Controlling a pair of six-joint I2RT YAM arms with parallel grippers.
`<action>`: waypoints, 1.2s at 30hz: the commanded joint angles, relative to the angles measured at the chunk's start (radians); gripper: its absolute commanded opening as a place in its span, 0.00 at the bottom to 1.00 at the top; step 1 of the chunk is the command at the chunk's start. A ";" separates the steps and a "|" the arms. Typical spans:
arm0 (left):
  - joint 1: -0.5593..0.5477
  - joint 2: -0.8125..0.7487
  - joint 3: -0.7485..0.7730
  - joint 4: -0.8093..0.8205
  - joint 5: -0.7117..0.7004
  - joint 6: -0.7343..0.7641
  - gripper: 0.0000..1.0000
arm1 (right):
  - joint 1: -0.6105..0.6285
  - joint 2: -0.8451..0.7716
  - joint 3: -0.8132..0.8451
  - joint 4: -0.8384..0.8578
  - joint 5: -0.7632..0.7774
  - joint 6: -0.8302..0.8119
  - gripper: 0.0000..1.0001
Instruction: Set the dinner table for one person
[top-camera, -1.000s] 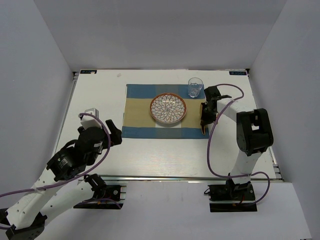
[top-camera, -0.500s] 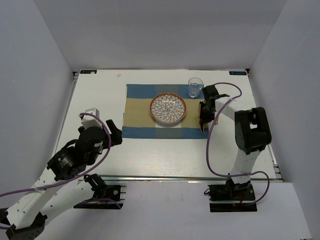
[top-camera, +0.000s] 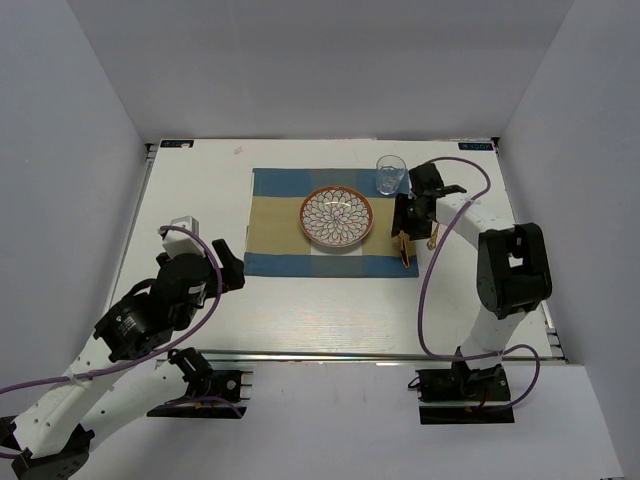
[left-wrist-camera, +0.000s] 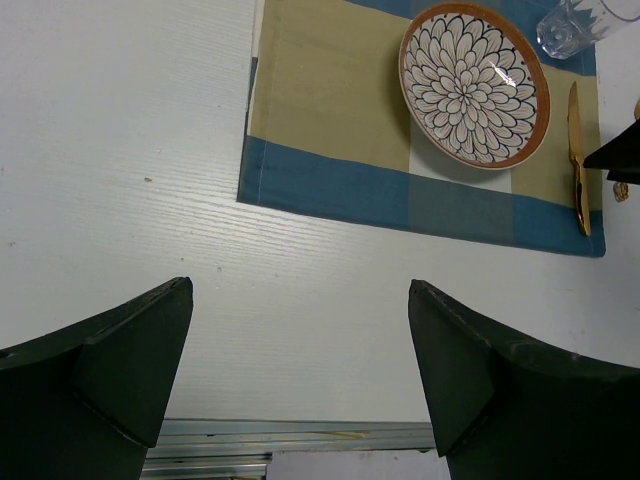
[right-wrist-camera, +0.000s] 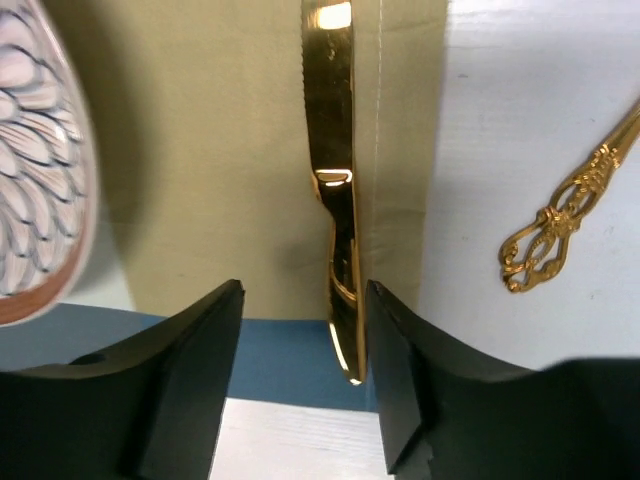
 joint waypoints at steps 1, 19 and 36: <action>-0.005 0.000 -0.003 0.010 0.002 0.010 0.98 | 0.000 -0.063 0.047 0.012 0.006 0.027 0.61; -0.005 -0.023 -0.006 0.014 0.003 0.010 0.98 | -0.220 0.158 0.180 -0.046 0.223 0.089 0.69; -0.005 -0.020 -0.003 0.009 -0.003 0.007 0.98 | -0.190 -0.036 0.093 0.055 0.111 0.087 0.00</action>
